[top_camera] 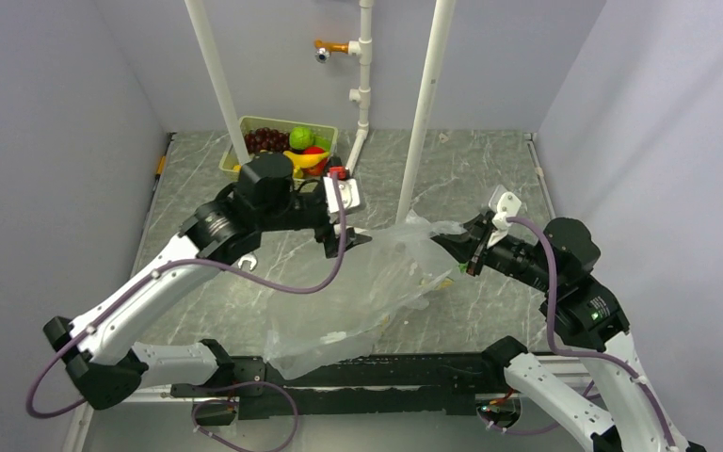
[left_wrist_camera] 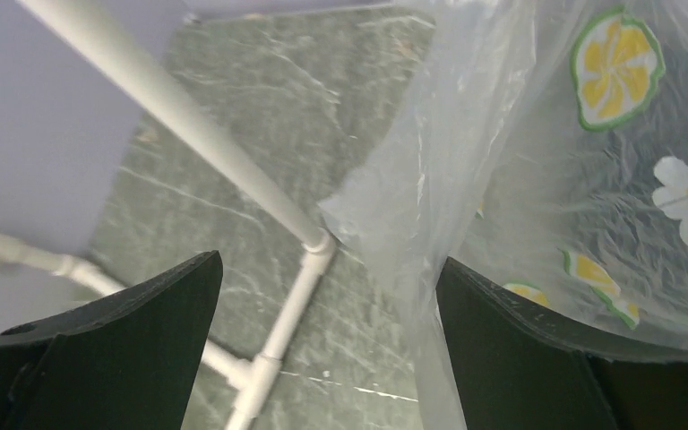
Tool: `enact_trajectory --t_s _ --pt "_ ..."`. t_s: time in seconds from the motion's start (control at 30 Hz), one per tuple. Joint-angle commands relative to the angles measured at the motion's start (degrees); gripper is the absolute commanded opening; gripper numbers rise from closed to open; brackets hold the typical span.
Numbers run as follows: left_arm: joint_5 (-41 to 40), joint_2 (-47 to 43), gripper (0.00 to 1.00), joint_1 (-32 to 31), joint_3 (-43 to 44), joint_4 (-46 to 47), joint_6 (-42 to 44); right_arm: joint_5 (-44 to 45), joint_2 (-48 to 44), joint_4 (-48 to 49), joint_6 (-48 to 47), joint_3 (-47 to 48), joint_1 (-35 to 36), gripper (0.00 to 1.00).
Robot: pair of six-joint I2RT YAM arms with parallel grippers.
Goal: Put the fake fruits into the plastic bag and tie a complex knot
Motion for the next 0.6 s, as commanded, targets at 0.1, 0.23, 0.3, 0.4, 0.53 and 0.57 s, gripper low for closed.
enact_trajectory --t_s 0.1,0.23,0.3,0.4,0.53,0.57 --pt "15.68 -3.93 0.97 0.48 -4.26 1.41 -4.03 4.9 -1.45 1.35 0.49 -0.09 -0.16 0.0" --pt "14.03 -4.21 0.97 0.66 -4.83 -2.17 -4.78 7.25 -1.55 0.34 0.47 0.23 -0.17 0.0" --pt "12.94 -4.68 0.95 0.86 -6.39 -2.03 -3.81 7.49 -1.65 -0.76 0.55 0.82 -0.16 0.0" --pt "7.43 -3.33 0.59 0.84 -6.27 -1.32 -4.06 1.92 -3.26 -2.95 -1.01 1.34 -0.12 0.36" --pt "7.94 0.21 0.09 0.82 -1.5 -2.43 1.41 -7.4 -4.48 -6.54 -4.37 4.73 -0.21 0.98" --pt "8.13 0.91 0.07 0.82 -0.3 -3.09 3.44 -9.35 -3.88 -7.2 -4.45 6.33 -0.14 0.99"
